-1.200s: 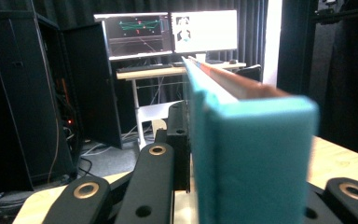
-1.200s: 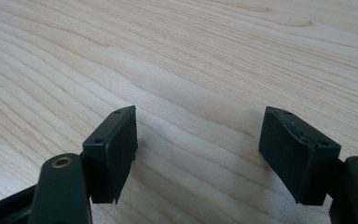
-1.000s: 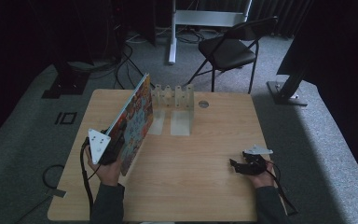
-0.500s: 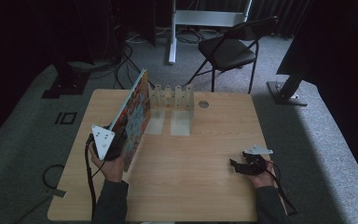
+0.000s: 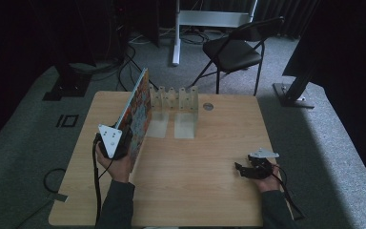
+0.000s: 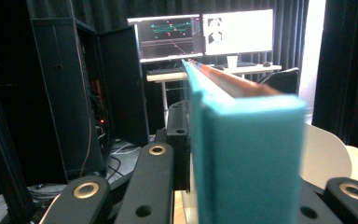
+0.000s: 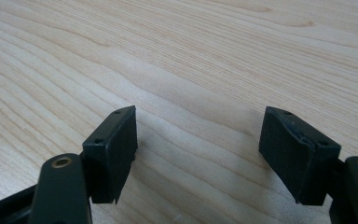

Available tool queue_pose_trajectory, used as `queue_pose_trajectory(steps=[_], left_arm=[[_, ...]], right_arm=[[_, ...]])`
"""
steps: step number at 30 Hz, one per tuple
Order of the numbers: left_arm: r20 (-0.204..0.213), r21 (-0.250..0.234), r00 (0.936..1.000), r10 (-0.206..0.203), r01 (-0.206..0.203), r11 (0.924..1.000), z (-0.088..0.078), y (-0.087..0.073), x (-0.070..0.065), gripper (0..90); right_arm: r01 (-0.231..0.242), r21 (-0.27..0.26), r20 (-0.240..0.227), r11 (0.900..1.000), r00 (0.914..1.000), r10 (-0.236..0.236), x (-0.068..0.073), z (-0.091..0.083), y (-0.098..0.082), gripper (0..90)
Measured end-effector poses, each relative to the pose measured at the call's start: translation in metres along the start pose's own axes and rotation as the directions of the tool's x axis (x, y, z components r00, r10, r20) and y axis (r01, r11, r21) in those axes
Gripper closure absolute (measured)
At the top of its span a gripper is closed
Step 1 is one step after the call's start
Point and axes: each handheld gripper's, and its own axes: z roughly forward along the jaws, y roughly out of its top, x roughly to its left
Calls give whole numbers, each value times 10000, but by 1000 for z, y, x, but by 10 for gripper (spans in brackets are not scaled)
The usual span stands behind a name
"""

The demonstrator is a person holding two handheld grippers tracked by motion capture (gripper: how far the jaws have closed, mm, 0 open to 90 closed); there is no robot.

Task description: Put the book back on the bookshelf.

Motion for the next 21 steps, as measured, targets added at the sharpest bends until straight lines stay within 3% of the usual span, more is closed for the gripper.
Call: queue_pose_trajectory(steps=[12, 21], left_arm=[[-331, 96, 9994, 116, -113, 9999, 12, -5, -7, 796], [-230, 181, 9993, 289, -285, 9994, 24, -7, -10, 796]], right_arm=[[-6, -2, -6, 10000, 10000, 6, 0, 0, 0, 275], [-17, -20, -16, 10000, 10000, 17, 0, 0, 0, 275]])
